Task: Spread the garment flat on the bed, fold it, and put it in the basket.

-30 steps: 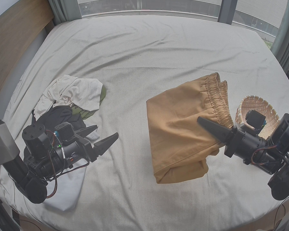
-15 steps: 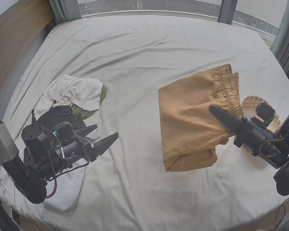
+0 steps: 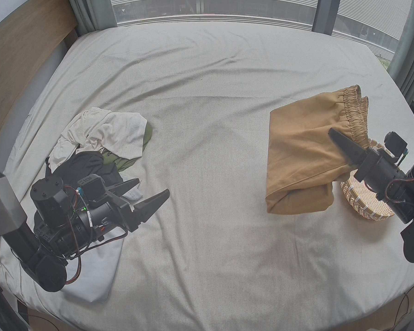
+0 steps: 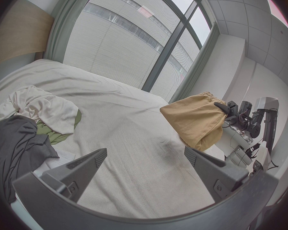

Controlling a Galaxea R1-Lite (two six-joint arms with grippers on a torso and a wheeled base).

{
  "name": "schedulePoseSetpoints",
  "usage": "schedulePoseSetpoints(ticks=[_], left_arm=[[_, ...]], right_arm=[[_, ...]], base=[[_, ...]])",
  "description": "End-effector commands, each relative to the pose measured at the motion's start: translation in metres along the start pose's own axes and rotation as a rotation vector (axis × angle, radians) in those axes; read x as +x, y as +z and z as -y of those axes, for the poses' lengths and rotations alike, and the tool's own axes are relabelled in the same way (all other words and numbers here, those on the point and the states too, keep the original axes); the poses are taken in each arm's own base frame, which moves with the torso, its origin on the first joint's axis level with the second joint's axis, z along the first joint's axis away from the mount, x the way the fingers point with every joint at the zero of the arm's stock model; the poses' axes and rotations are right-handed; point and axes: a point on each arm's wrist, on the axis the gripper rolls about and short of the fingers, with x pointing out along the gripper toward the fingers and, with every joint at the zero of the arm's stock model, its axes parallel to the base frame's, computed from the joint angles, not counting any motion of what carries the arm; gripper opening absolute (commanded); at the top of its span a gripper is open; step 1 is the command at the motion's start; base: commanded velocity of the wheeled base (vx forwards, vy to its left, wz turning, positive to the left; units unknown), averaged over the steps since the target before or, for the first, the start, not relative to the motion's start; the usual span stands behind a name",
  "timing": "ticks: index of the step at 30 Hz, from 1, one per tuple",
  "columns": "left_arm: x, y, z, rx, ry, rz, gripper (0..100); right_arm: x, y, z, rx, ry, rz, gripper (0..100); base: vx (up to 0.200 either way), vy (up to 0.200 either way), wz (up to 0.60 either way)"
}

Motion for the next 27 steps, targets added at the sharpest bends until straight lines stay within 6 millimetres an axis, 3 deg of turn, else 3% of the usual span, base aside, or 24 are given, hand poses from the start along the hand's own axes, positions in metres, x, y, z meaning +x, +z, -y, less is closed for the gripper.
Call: schedulePoseSetpoints(ticks=[1, 9, 27], left_arm=[[0.0, -0.001, 0.0, -0.002, 0.001, -0.004, 100], [0.0, -0.002, 0.0, -0.003, 0.001, -0.006, 100], [0.001, -0.002, 0.001, -0.006, -0.007, -0.009, 100]], right_arm=[[-0.006, 0.015, 0.023, -0.046, -0.089, 0.051, 0], [-0.017, 0.031, 0.049, -0.144, -0.204, 0.095, 0], [-0.046, 0.045, 0.105, -0.281, -0.46, 0.045, 0]], base=[[0.0, 0.0, 0.0], [0.0, 0.0, 0.0], [0.0, 0.0, 0.0]])
